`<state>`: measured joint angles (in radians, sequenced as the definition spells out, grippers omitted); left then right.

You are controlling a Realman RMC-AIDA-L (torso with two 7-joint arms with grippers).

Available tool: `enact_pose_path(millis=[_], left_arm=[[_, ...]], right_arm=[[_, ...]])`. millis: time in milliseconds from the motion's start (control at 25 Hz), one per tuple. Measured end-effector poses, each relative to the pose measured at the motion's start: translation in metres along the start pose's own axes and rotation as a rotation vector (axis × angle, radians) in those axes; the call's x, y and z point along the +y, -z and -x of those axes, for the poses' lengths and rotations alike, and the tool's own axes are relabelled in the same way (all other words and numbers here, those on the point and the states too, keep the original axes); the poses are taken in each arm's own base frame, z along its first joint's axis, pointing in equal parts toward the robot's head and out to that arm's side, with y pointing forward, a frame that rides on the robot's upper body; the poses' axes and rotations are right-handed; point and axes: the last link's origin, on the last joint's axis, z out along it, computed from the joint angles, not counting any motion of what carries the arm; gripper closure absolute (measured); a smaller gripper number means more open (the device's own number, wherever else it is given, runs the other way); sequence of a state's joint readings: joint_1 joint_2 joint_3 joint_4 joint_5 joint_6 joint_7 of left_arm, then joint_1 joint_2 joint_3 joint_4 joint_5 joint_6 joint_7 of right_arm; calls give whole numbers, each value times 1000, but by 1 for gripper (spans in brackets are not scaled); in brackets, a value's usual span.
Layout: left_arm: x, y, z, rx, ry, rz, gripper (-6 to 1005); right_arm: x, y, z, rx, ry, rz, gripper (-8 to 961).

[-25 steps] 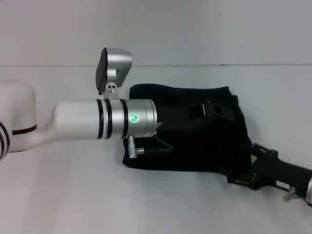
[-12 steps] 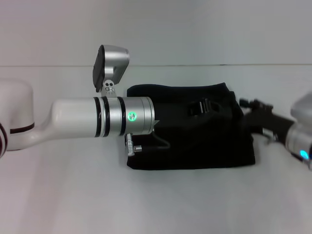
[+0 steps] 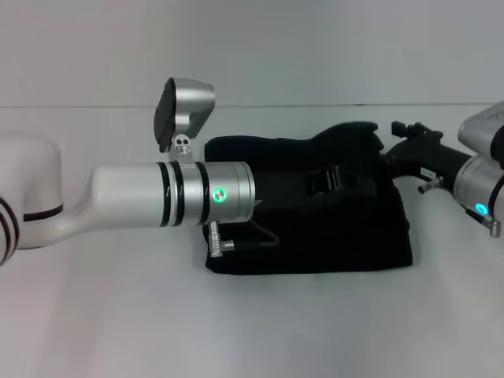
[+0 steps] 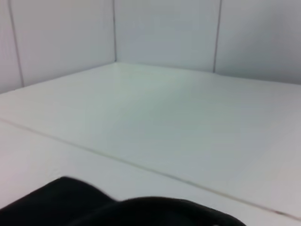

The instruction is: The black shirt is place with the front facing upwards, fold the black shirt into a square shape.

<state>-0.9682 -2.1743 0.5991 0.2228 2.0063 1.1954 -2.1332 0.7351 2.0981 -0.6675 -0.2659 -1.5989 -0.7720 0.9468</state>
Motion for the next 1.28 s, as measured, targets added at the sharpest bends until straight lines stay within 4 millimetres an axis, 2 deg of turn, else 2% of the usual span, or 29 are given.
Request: enact_pose_path(millis=[440, 760, 920, 1080, 1200, 1280], left_arm=[[-8, -15, 7, 16, -57, -65, 894], [-15, -18, 15, 13, -61, -98, 886], [-16, -20, 18, 10, -93, -108, 882], [-12, -22, 19, 26, -74, -74, 879], [-1, -18, 22, 45, -33, 32, 876], [6, -12, 21, 65, -11, 109, 789]], right_arm=[[-14, -4, 16, -38, 50, -80, 4], [-25, 0, 1, 25, 16, -170, 5], [-43, 10, -12, 42, -106, -298, 4], [-59, 30, -25, -10, -251, -386, 4], [-59, 44, -31, -87, -300, -372, 5], [-54, 50, -32, -137, -305, -337, 6]])
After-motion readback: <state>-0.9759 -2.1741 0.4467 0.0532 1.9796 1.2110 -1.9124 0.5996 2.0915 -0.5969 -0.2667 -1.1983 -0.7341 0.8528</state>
